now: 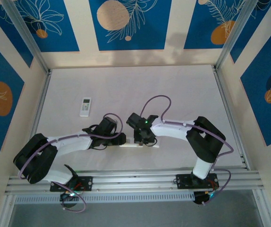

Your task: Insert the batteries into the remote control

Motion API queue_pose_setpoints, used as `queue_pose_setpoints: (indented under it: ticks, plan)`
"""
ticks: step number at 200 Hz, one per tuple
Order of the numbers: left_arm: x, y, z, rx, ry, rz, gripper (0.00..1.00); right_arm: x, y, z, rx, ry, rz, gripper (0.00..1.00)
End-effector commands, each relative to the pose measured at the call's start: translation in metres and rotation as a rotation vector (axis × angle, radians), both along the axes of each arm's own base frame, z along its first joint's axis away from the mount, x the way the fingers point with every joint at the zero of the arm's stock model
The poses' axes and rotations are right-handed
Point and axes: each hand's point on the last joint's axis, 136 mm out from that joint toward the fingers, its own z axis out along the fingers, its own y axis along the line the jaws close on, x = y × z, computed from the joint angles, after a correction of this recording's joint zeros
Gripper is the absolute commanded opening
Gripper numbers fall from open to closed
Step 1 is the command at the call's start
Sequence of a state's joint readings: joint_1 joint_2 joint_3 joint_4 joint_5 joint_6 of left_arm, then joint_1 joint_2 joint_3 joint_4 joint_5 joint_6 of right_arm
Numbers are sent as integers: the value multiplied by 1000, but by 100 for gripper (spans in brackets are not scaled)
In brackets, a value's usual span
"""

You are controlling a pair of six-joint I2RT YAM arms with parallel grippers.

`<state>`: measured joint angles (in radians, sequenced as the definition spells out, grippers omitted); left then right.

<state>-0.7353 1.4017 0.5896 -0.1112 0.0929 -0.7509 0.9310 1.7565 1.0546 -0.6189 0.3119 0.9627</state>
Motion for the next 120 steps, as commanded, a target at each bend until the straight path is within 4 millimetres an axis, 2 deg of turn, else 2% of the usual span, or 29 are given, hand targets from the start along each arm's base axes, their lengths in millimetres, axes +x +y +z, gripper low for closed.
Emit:
queue_pose_setpoints:
  ticks: [1,22,47,78,120]
  plan:
    - [-7,-8,0,-40,7,-33,67,-62,-19,-55,-100,293,48,10]
    - [-7,-7,0,-38,5,-32,68,-38,-2,-28,-42,215,83,11]
    - [-7,-7,0,-34,4,-31,69,-21,8,-2,11,157,101,14]
    - [-7,-6,-1,-32,4,-29,69,-17,9,17,41,126,108,16]
    - [-7,-8,-2,-37,7,-33,69,-14,7,27,47,100,101,17]
